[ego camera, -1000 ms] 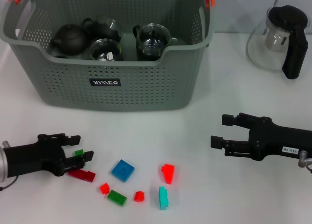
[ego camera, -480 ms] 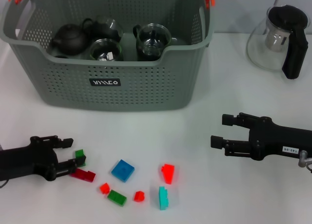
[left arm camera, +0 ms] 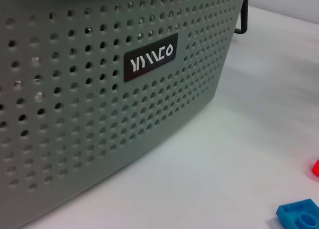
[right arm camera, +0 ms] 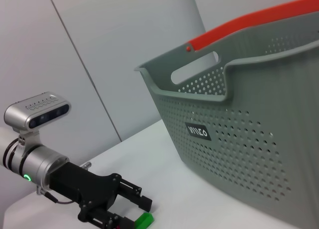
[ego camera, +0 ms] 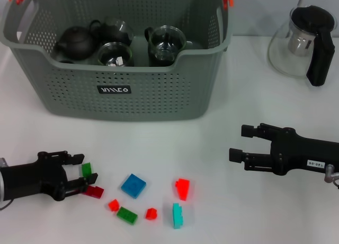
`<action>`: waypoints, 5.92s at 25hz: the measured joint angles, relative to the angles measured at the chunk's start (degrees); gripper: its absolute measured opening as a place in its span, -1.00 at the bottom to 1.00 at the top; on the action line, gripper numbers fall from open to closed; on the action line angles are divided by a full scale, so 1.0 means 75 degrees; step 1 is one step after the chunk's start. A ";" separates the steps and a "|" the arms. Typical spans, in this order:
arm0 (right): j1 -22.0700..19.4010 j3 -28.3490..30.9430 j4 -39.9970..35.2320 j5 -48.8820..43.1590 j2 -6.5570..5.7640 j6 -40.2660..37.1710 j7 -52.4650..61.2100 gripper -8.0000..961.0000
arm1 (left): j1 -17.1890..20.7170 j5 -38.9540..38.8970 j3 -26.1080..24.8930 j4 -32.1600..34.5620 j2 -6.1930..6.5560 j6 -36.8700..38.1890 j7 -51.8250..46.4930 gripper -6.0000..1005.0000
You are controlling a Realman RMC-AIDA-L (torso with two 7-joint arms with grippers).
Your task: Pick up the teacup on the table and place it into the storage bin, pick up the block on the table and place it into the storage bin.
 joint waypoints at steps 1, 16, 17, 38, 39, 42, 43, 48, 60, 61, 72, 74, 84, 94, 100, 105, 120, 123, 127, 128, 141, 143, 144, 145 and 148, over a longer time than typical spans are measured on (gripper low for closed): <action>0.0000 0.0000 0.0001 0.0000 0.0000 0.0000 0.0000 0.93 | 0.0003 0.0000 0.0003 -0.0026 -0.0007 -0.0023 0.0029 0.17; -0.0045 -0.0024 0.0000 -0.0012 0.0000 0.0016 -0.0015 0.93 | 0.0009 -0.0012 0.0006 -0.0112 -0.0043 -0.0275 0.0140 0.16; -0.0047 -0.0025 0.0000 -0.0012 0.0000 0.0017 -0.0016 0.93 | 0.0009 -0.0021 0.0006 -0.0110 -0.0047 -0.0349 0.0142 0.16; -0.0046 -0.0009 0.0000 -0.0011 -0.0016 -0.0011 -0.0040 0.93 | 0.0277 -0.0848 -0.0187 -0.0142 -0.0074 0.0099 0.2105 0.14; -0.0046 -0.0008 0.0000 -0.0011 -0.0013 -0.0012 -0.0039 0.93 | 0.0280 -0.0841 -0.0187 -0.0169 -0.0072 0.0066 0.2107 0.14; -0.0057 -0.0001 0.0000 -0.0011 -0.0008 -0.0005 -0.0040 0.93 | 0.0289 -0.0809 -0.0187 -0.0300 -0.0053 -0.0019 0.2104 0.13; -0.0059 0.0000 0.0000 -0.0011 -0.0008 -0.0002 -0.0039 0.93 | 0.0290 -0.0803 -0.0187 -0.0331 -0.0045 -0.0080 0.2103 0.13; -0.0051 0.0000 0.0000 -0.0011 -0.0019 -0.0001 -0.0023 0.93 | 0.0282 -0.0785 -0.0152 -0.0553 -0.0047 -0.0390 0.2118 0.13; -0.0040 0.0000 0.0000 -0.0011 -0.0023 0.0020 -0.0010 0.93 | 0.0286 -0.0781 -0.0092 -0.0739 -0.0050 -0.0694 0.2146 0.11; -0.0040 0.0000 0.0000 -0.0011 -0.0023 0.0020 -0.0009 0.93 | 0.0290 -0.0780 -0.0108 -0.0726 -0.0051 -0.0700 0.2146 0.11; -0.0047 0.0000 0.0000 -0.0011 -0.0024 0.0002 -0.0002 0.93 | 0.0290 -0.0779 -0.0175 -0.0626 -0.0051 -0.0666 0.2098 -0.05; -0.0048 0.0000 0.0000 -0.0011 -0.0024 0.0000 -0.0001 0.93 | 0.0292 -0.0813 -0.0281 -0.0526 -0.0045 -0.0475 0.2011 -0.12; -0.0041 0.0000 0.0000 -0.0011 -0.0012 -0.0035 0.0000 0.93 | 0.0149 -0.1805 -0.2018 -0.0328 0.0214 0.2437 0.1404 -0.07; 0.0008 -0.0004 0.0000 -0.0011 -0.0011 -0.0029 -0.0009 0.93 | -0.0955 -0.3835 -0.2072 -0.0531 0.0515 0.3131 -0.1750 -0.01; 0.0014 -0.0002 0.0000 0.0001 -0.0005 -0.0001 -0.0002 0.93 | -0.2171 -0.3970 -0.1646 -0.0481 0.0676 0.1627 -0.3013 0.02; 0.0037 0.0000 -0.0033 0.0029 0.0019 0.0007 0.0001 0.93 | -0.2575 -0.3910 0.0628 -0.0085 0.0884 -0.0675 -0.4006 0.04; 0.0129 0.0012 -0.0015 0.0048 0.0012 0.0044 -0.0016 0.93 | -0.3015 -0.0133 0.3929 0.1358 0.0632 -0.3554 -0.7450 0.12; 0.0129 0.0011 -0.0016 0.0046 0.0019 0.0044 -0.0012 0.93 | -0.3062 0.0135 0.3938 0.1321 0.0612 -0.3591 -0.7710 0.14; 0.0129 0.0011 -0.0014 0.0048 0.0023 0.0039 -0.0009 0.93 | -0.2903 -0.0010 0.3807 0.1542 0.0503 -0.3607 -0.7636 0.16; 0.0129 0.0011 -0.0014 0.0048 0.0024 0.0034 -0.0008 0.93 | -0.2802 -0.0196 0.3733 0.1683 0.0457 -0.3608 -0.7529 0.17; 0.0115 0.0011 -0.0013 0.0047 0.0026 -0.0020 -0.0001 0.93 | -0.0683 -0.5192 0.0335 -0.0064 0.0472 0.1161 -0.2024 0.41; 0.0121 0.0012 -0.0016 0.0047 0.0030 -0.0027 0.0000 0.93 | -0.0384 -0.4706 -0.0013 -0.0456 0.0500 0.1600 -0.1073 0.40; 0.0123 0.0011 -0.0015 0.0047 0.0034 -0.0030 -0.0001 0.93 | -0.0183 -0.4392 -0.0123 -0.0543 0.0464 0.1738 -0.0564 0.40; 0.0125 0.0011 -0.0015 0.0048 0.0035 -0.0034 0.0001 0.93 | 0.0058 -0.4101 -0.0162 -0.0520 0.0374 0.1800 -0.0043 0.40; 0.0127 0.0012 -0.0014 0.0048 0.0035 -0.0039 0.0026 0.93 | 0.0800 -0.3635 -0.0216 -0.0387 0.0076 0.1892 0.1302 0.38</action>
